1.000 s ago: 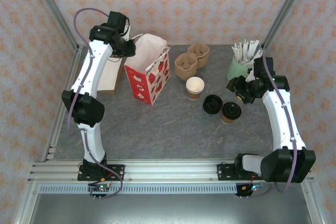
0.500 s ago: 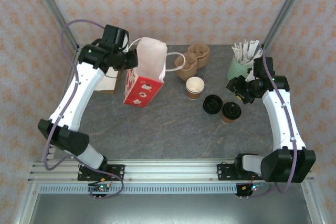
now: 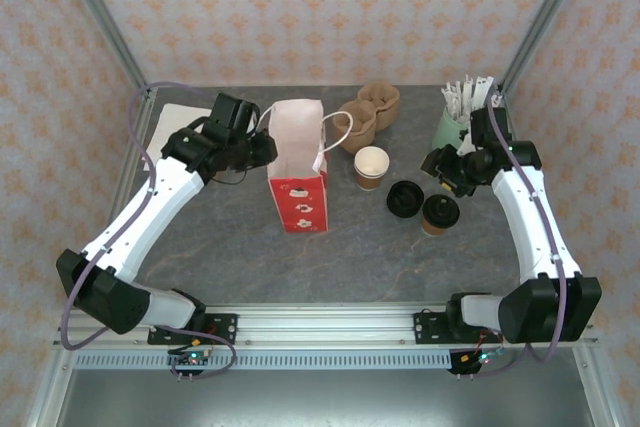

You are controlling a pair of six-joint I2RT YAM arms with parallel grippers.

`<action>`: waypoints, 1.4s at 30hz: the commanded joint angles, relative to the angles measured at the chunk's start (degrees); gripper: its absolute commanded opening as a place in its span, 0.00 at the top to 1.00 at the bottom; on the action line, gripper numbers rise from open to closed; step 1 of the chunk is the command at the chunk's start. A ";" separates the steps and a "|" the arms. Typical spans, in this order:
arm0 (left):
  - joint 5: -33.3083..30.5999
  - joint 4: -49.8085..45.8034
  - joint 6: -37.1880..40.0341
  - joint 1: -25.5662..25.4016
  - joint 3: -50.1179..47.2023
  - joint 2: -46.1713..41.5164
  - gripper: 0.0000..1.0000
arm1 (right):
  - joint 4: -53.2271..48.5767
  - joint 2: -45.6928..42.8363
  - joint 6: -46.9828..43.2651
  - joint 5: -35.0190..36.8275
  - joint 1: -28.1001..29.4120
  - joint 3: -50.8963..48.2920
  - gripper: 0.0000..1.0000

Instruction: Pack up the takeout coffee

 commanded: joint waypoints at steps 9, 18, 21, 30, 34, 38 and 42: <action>0.66 1.81 0.92 -0.24 1.04 -1.38 0.48 | 0.52 0.79 0.57 1.58 0.27 1.40 0.49; 2.52 -0.16 3.13 -0.28 3.86 -2.91 0.19 | 0.60 0.88 0.46 1.28 0.34 2.93 0.49; 2.18 -0.95 5.60 -0.20 5.60 -3.39 0.07 | 0.22 1.87 0.04 2.81 1.67 5.51 0.49; -3.48 -3.51 8.24 -0.19 11.72 -5.64 0.00 | -2.06 13.76 -5.52 9.89 9.47 21.65 0.49; -9.33 -1.52 7.39 -0.16 10.15 -10.44 0.00 | -5.20 23.71 -9.81 13.77 13.24 33.98 0.50; -12.85 0.68 6.91 -0.20 6.01 -15.85 0.00 | -8.87 34.73 -17.43 18.93 16.54 46.93 0.50; -15.33 -0.32 7.13 -0.11 3.73 -19.48 0.00 | -11.74 45.95 -23.13 20.86 16.78 60.33 0.50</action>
